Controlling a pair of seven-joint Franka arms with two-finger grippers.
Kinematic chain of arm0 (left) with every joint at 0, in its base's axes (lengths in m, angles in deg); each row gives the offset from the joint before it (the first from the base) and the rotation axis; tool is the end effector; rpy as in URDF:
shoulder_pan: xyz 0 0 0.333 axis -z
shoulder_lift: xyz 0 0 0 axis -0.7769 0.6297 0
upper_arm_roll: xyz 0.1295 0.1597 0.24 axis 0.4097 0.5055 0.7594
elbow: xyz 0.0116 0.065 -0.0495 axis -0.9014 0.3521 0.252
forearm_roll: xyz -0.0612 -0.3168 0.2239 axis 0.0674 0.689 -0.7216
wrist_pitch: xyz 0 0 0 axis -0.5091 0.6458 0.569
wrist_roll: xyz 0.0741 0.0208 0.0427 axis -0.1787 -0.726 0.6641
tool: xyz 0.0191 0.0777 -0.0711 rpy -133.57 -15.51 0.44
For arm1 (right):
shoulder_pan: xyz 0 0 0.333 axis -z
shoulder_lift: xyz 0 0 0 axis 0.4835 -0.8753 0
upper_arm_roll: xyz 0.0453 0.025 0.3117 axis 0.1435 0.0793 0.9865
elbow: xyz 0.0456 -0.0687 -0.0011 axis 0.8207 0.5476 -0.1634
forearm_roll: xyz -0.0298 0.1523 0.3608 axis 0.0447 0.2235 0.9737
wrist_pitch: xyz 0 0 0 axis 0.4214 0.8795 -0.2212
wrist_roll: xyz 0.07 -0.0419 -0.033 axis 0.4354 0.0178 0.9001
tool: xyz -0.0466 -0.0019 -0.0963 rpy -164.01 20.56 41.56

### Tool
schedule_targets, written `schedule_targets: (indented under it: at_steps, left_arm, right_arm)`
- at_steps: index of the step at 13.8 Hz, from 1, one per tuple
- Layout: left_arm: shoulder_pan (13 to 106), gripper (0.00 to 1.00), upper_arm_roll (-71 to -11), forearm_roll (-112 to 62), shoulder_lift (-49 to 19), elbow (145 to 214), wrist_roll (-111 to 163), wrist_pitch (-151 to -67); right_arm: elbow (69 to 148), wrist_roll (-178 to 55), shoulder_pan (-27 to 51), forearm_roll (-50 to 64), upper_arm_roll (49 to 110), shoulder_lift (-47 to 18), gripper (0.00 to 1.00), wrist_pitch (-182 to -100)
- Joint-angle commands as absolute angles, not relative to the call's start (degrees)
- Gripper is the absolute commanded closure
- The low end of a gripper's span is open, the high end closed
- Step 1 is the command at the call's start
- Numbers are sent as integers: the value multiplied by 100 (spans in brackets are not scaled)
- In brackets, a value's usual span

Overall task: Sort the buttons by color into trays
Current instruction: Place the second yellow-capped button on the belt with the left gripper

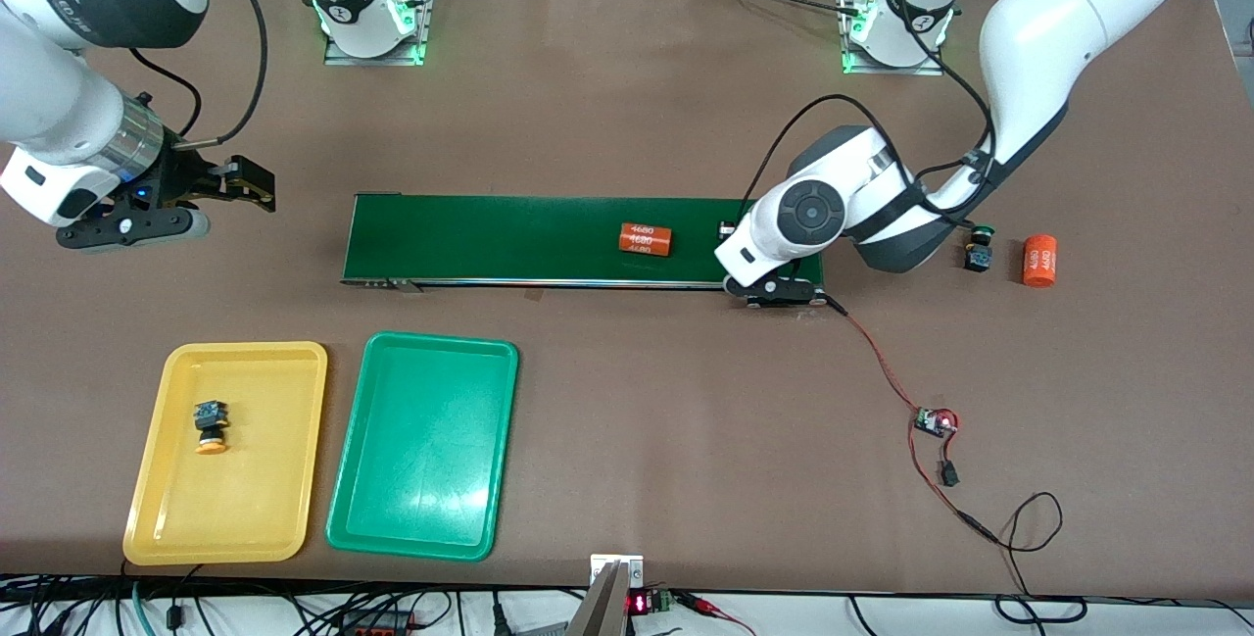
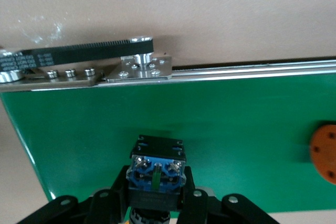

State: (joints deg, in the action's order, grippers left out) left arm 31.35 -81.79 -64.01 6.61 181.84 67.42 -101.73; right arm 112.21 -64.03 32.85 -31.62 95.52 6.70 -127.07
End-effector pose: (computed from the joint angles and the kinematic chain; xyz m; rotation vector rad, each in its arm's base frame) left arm 0.5320 -0.3170 0.2504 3.0922 -0.0625 -0.5168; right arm 0.5674 0.0590 0.5137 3.1132 0.2560 -0.0986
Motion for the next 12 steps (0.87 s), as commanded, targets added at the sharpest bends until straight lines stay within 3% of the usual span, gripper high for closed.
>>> schedule_targets:
  at_steps: [1,5,8,12]
  left_arm:
    - [3111,4,-8096,-6338,590,18187,6774,-10203]
    - [3032,0,-8158,-6067,511,17741,6774,-10106]
    - [2892,0,-8149,-6039,449,16984,6634,-9055]
    - [2103,0,-7922,-6267,449,16684,6021,-8717]
  right_arm:
    - [11149,-6365,3366,-3265,9547,706,0,-12625]
    - [10797,-6828,3191,-3187,9064,557,0,-12290]
    - [10709,-7604,3156,-3195,9072,513,0,-12140]
    - [10656,-7428,3085,-3239,9081,469,0,-12105]
